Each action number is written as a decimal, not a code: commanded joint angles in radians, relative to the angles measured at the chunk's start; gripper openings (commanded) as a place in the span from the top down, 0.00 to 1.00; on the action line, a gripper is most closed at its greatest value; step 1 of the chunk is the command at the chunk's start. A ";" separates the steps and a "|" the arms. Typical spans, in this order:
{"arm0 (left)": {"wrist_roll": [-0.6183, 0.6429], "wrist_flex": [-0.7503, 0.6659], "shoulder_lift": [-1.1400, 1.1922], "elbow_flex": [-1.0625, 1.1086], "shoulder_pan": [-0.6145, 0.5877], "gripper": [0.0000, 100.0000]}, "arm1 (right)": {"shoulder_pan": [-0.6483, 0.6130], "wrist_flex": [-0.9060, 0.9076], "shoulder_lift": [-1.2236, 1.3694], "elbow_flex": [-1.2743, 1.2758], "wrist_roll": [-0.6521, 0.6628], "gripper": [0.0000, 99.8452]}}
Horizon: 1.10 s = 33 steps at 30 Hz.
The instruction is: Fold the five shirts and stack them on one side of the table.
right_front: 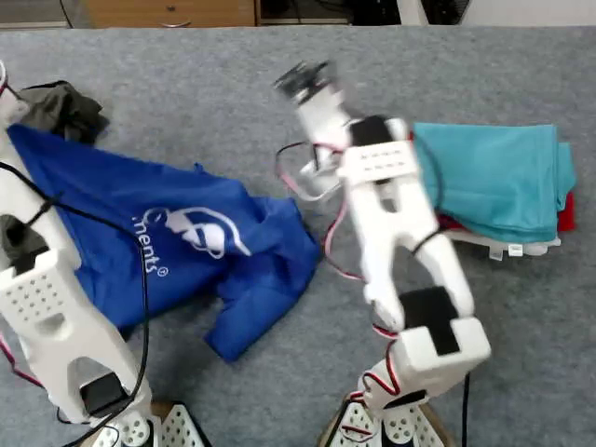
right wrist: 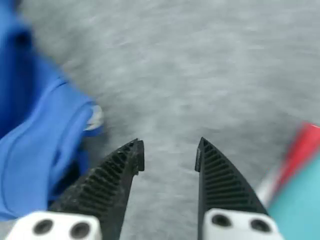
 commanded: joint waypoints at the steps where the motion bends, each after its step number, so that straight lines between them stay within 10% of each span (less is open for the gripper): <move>1: -0.077 0.012 -0.154 0.350 -0.023 0.98 | -0.077 -0.025 0.053 0.015 0.000 0.81; 20: -0.520 -0.146 -0.321 1.237 -0.345 0.98 | -0.278 0.124 0.183 0.213 0.184 0.93; 33: -0.674 -0.270 -0.338 1.338 -0.595 0.98 | -0.236 0.153 -0.257 0.564 0.374 1.00</move>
